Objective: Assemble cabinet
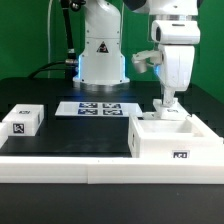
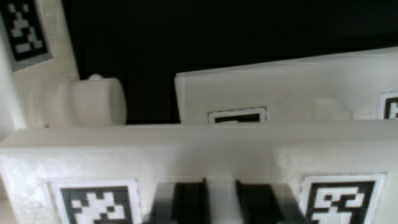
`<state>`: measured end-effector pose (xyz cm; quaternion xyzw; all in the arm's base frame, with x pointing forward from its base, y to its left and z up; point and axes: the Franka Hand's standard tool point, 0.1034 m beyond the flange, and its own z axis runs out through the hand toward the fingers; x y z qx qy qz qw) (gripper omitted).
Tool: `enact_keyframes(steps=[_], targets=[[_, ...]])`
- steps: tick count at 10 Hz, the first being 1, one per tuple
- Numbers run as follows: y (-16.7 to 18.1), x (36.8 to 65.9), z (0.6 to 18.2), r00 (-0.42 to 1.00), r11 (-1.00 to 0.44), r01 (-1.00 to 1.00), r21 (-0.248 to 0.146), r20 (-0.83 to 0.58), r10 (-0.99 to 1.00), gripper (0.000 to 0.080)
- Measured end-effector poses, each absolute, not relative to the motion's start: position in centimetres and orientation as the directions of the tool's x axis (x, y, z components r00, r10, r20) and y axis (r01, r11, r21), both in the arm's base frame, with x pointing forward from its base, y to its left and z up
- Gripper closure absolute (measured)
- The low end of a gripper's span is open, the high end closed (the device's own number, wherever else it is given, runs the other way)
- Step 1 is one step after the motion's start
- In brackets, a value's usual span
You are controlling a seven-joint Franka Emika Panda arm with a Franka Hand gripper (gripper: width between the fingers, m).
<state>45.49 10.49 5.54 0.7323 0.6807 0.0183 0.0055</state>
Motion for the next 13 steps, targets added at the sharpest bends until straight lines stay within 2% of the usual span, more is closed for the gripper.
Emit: enact_keyframes(steps=[4, 12, 13], targets=[[10.5, 47.3, 5.3, 0.063, -0.064, 0.996, 0.054, 0.032, 0.998, 0.0729], [10.3, 48.3, 5.5, 0.048, -0.049, 0.997, 0.054, 0.028, 0.998, 0.0729], [10.3, 49.1, 5.6, 0.045, -0.045, 0.998, 0.044, 0.021, 0.999, 0.0729]])
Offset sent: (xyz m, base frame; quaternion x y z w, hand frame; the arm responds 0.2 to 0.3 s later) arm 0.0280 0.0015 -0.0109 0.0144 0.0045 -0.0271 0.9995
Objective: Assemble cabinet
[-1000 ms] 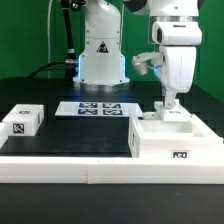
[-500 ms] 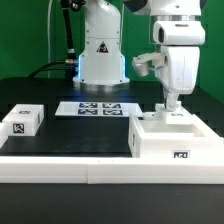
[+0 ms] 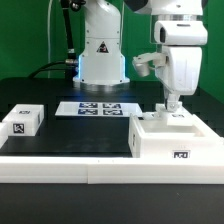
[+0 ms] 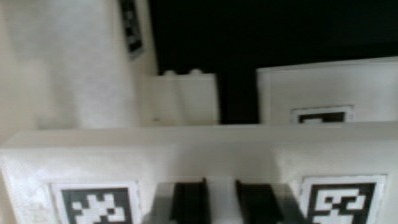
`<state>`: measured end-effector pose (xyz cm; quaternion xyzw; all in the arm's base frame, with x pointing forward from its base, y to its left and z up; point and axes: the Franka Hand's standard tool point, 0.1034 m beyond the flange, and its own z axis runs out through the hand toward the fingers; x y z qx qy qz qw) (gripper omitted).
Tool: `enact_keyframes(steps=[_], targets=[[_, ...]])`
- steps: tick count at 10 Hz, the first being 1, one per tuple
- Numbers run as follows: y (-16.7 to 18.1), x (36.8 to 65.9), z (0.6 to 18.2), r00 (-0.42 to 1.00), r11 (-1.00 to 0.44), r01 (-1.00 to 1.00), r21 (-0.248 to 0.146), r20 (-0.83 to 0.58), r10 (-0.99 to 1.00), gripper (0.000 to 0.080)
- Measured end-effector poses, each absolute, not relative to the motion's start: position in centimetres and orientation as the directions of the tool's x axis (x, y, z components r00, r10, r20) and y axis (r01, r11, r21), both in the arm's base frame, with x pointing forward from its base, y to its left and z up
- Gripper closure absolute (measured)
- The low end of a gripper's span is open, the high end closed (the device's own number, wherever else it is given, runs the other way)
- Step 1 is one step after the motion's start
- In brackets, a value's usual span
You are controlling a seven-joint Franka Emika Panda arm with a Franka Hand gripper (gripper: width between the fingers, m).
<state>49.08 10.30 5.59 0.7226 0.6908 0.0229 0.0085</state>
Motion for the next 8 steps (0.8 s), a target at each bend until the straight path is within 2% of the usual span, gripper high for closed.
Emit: enact_keyframes(steps=[1, 5, 8], targets=[[10.4, 50.6, 5.7, 0.046, -0.046, 0.998, 0.039, 0.017, 0.999, 0.0729], [10.6, 54.7, 5.8, 0.059, -0.061, 0.996, 0.063, 0.027, 0.998, 0.0729], [10.5, 56.3, 5.9, 0.067, -0.069, 0.995, 0.072, 0.029, 0.997, 0.0728]])
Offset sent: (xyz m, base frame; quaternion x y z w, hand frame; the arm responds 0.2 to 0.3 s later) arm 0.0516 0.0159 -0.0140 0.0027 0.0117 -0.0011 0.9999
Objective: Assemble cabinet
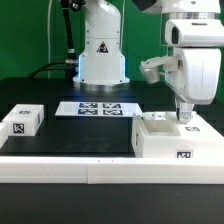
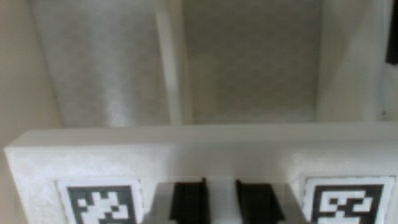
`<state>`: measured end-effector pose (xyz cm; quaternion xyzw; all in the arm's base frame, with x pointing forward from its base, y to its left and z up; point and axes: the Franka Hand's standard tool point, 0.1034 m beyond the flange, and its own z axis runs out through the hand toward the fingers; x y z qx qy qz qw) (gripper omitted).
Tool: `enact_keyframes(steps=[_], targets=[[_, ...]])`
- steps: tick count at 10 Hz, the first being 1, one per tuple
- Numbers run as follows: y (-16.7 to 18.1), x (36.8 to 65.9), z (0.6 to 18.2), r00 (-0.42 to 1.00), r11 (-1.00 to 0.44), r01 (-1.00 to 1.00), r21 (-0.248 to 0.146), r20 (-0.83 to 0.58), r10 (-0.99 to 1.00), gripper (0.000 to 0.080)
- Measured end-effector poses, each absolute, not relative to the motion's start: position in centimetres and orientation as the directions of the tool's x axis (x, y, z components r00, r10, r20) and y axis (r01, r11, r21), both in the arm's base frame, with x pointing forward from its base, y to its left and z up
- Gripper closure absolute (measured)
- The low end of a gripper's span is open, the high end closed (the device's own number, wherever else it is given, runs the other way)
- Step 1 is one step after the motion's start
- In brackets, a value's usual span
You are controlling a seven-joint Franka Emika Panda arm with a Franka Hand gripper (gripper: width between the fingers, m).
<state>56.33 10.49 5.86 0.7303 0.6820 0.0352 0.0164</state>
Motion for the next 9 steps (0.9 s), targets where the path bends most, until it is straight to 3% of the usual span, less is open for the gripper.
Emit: enact_keyframes(steps=[6, 9], targets=[[10.1, 57.4, 5.9, 0.048, -0.049, 0.997, 0.060, 0.019, 0.999, 0.0727], [10.0, 57.8, 5.7, 0.026, -0.026, 1.000, -0.001, -0.001, 1.000, 0.0727]])
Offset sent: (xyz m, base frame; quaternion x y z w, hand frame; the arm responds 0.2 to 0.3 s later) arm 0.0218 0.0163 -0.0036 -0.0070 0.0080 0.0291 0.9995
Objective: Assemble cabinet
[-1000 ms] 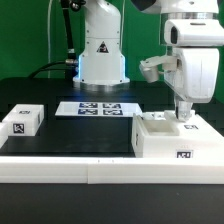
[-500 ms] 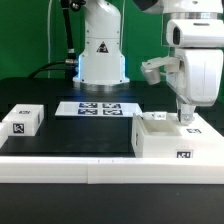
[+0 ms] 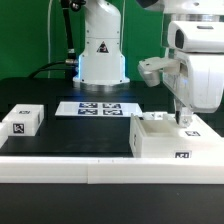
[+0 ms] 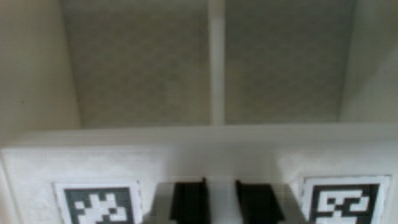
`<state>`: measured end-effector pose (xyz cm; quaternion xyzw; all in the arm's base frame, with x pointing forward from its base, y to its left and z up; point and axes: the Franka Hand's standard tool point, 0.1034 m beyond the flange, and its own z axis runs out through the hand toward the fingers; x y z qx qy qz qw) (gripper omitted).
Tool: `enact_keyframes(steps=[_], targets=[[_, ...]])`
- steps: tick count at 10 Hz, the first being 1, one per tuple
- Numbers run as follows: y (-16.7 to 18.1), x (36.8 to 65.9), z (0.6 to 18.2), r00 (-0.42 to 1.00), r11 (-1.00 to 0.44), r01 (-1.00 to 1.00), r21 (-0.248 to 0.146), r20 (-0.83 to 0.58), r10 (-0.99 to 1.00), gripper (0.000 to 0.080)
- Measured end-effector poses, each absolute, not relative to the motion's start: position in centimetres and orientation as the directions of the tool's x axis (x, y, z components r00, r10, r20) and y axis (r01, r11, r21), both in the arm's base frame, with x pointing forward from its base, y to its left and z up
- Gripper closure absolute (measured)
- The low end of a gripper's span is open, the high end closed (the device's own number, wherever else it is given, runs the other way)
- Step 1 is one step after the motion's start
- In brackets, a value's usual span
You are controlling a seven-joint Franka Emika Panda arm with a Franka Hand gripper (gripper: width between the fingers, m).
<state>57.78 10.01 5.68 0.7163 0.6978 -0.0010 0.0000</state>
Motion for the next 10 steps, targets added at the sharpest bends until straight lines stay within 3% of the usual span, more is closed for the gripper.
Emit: enact_keyframes(steps=[2, 3, 4, 7, 8, 9, 10], targets=[[10.08, 57.74, 5.67, 0.037, -0.037, 0.999, -0.002, -0.002, 0.999, 0.0727], [10.06, 57.72, 5.63, 0.037, -0.037, 0.999, -0.002, -0.002, 0.999, 0.0613], [10.05, 57.71, 5.61, 0.037, -0.037, 0.999, -0.003, -0.002, 0.999, 0.0613], [10.03, 57.70, 5.60, 0.037, -0.038, 0.999, -0.003, -0.003, 0.999, 0.0159], [10.03, 57.70, 5.59, 0.038, -0.038, 0.999, -0.003, -0.003, 0.999, 0.0159], [10.02, 57.70, 5.59, 0.038, -0.038, 0.999, -0.003, -0.003, 0.999, 0.0035], [10.02, 57.70, 5.59, 0.038, -0.038, 0.999, -0.003, -0.003, 0.999, 0.0010]])
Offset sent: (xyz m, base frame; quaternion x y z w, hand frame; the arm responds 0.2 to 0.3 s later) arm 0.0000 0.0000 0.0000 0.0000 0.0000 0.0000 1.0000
